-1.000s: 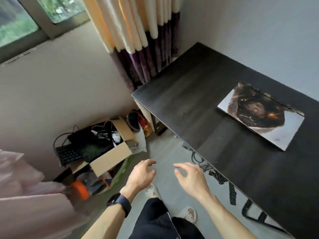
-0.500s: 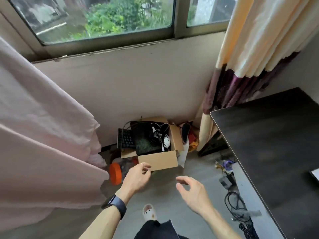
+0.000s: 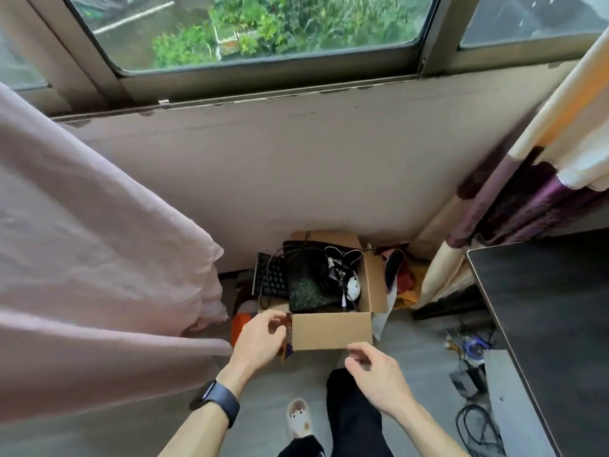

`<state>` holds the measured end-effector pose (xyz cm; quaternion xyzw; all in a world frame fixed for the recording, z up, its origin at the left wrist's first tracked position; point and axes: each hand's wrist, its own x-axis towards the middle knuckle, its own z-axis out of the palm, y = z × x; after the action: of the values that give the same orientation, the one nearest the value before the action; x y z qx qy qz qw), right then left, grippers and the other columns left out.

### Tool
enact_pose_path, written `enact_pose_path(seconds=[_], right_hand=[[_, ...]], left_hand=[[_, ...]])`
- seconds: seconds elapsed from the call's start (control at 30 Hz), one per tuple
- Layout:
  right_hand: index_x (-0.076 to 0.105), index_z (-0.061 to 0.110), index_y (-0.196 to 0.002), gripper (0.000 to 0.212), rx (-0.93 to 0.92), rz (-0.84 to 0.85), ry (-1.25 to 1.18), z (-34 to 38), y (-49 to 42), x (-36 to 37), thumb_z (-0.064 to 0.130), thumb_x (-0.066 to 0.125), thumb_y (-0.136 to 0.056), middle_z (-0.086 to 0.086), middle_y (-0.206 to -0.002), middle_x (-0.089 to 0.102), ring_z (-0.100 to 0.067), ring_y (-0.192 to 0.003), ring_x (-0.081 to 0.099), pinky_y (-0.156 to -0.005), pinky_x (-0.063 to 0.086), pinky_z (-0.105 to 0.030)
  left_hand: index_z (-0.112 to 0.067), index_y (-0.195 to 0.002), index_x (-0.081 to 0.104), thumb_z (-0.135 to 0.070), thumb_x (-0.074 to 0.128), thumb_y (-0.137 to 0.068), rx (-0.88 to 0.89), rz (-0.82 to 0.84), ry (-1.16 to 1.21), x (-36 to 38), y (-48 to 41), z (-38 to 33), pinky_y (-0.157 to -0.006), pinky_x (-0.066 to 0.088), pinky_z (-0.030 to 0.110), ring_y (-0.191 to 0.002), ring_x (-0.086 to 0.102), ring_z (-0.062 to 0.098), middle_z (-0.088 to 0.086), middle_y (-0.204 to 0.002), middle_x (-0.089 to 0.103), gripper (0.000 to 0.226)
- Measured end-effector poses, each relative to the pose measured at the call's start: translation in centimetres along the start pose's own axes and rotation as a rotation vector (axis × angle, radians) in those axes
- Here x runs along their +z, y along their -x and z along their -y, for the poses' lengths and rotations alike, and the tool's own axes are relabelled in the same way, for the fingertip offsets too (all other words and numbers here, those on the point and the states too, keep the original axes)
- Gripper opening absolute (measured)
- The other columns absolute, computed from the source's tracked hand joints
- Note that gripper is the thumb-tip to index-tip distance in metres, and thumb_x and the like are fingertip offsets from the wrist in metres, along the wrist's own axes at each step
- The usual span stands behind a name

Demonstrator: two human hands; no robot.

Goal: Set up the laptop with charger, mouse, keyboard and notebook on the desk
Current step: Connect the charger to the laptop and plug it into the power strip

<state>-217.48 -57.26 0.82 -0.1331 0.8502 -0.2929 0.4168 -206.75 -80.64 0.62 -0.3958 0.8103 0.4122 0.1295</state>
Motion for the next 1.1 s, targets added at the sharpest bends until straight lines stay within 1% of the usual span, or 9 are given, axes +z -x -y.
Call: enact_pose_path(seconds=[0.17, 0.3, 0.5, 0.7, 0.83, 0.9, 0.97, 1.03, 1.1], right_hand=[[0.061, 0.03, -0.126, 0.031, 0.04, 0.094, -0.041, 0.5, -8.3, -1.9, 0.037, 0.057, -0.096, 0.017, -0.112, 0.065, 0.001, -0.103, 0.059, -0.091, 0.047, -0.02], [0.058, 0.027, -0.131, 0.035, 0.035, 0.143, -0.055, 2.0, -15.6, -3.6, 0.037, 0.054, -0.098, 0.016, -0.113, 0.063, 0.0, -0.1, 0.06, -0.077, 0.044, -0.013], [0.048, 0.025, -0.139, 0.039, 0.059, 0.19, -0.034, 4.0, -25.7, -4.6, 0.036, 0.047, -0.102, 0.018, -0.097, 0.062, -0.009, -0.08, 0.064, -0.068, 0.049, -0.026], [0.02, 0.031, -0.156, 0.064, 0.103, 0.274, -0.041, 3.9, -33.2, -2.4, 0.034, 0.052, -0.101, -0.001, -0.108, 0.071, -0.03, -0.083, 0.069, -0.076, 0.056, -0.042], [0.004, 0.039, -0.158, 0.079, 0.108, 0.361, -0.09, 3.0, -37.1, -0.8, 0.031, 0.055, -0.098, 0.005, -0.078, 0.063, -0.033, -0.068, 0.063, -0.06, 0.047, -0.042], [0.01, 0.041, -0.157, 0.075, 0.113, 0.396, -0.059, 2.5, -38.0, -0.3, 0.033, 0.056, -0.097, -0.002, -0.088, 0.067, -0.028, -0.072, 0.064, -0.065, 0.051, -0.041], [0.027, 0.034, -0.15, 0.059, 0.1, 0.402, -0.058, 2.6, -37.4, -0.1, 0.035, 0.056, -0.098, -0.005, -0.102, 0.068, -0.027, -0.087, 0.067, -0.08, 0.054, -0.042], [0.045, 0.027, -0.135, 0.037, 0.11, 0.325, -0.169, 2.8, -35.7, 0.3, 0.035, 0.055, -0.099, 0.002, -0.102, 0.064, -0.02, -0.088, 0.064, -0.078, 0.05, -0.035], [0.06, 0.027, -0.112, 0.016, 0.201, 0.198, -0.352, 2.9, -33.3, 0.8, 0.032, 0.056, -0.097, 0.004, -0.098, 0.066, -0.017, -0.087, 0.065, -0.074, 0.049, -0.03]], left_hand=[[-0.026, -0.13, 0.058, -0.023, 0.056, -0.093, -0.035, -0.07, -0.072, -2.3, -6.5, -2.6, -0.092, 0.04, 0.024, -0.114, 0.058, 0.015, -0.004, -0.124, 0.06, 0.037], [-0.025, -0.134, 0.054, -0.025, 0.056, -0.091, -0.058, -0.096, -0.159, -3.7, -12.8, -4.6, -0.104, 0.041, 0.033, -0.126, 0.051, 0.019, 0.001, -0.133, 0.056, 0.043], [-0.021, -0.142, 0.045, -0.029, 0.053, -0.093, -0.051, -0.049, -0.38, -3.3, -21.3, -6.5, -0.104, 0.041, 0.041, -0.132, 0.04, 0.03, 0.009, -0.142, 0.044, 0.05], [-0.023, -0.147, 0.039, -0.041, 0.052, -0.092, -0.035, 0.26, -0.754, -0.3, -28.6, -7.0, -0.097, 0.048, 0.044, -0.129, 0.046, 0.032, 0.008, -0.142, 0.049, 0.059], [-0.017, -0.149, 0.038, -0.041, 0.051, -0.098, -0.139, 0.398, -0.607, 2.2, -33.1, -6.2, -0.101, 0.045, 0.034, -0.129, 0.052, 0.03, 0.01, -0.144, 0.052, 0.058], [-0.015, -0.143, 0.045, -0.04, 0.049, -0.1, -0.122, 0.416, -0.575, 2.8, -33.8, -5.9, -0.094, 0.045, 0.031, -0.122, 0.057, 0.028, 0.009, -0.134, 0.061, 0.05], [-0.018, -0.125, 0.058, -0.04, 0.049, -0.1, -0.064, 0.402, -0.521, 2.7, -33.1, -5.8, -0.081, 0.047, 0.028, -0.102, 0.066, 0.021, 0.0, -0.105, 0.072, 0.035], [-0.025, -0.101, 0.063, -0.038, 0.054, -0.098, -0.02, 0.38, -0.447, 1.8, -31.4, -6.1, -0.071, 0.045, 0.025, -0.085, 0.068, 0.014, -0.01, -0.081, 0.072, 0.017], [-0.028, -0.089, 0.062, -0.037, 0.057, -0.097, 0.016, 0.41, -0.439, 0.6, -29.1, -7.0, -0.062, 0.04, 0.015, -0.074, 0.064, 0.006, -0.014, -0.074, 0.069, 0.012]])
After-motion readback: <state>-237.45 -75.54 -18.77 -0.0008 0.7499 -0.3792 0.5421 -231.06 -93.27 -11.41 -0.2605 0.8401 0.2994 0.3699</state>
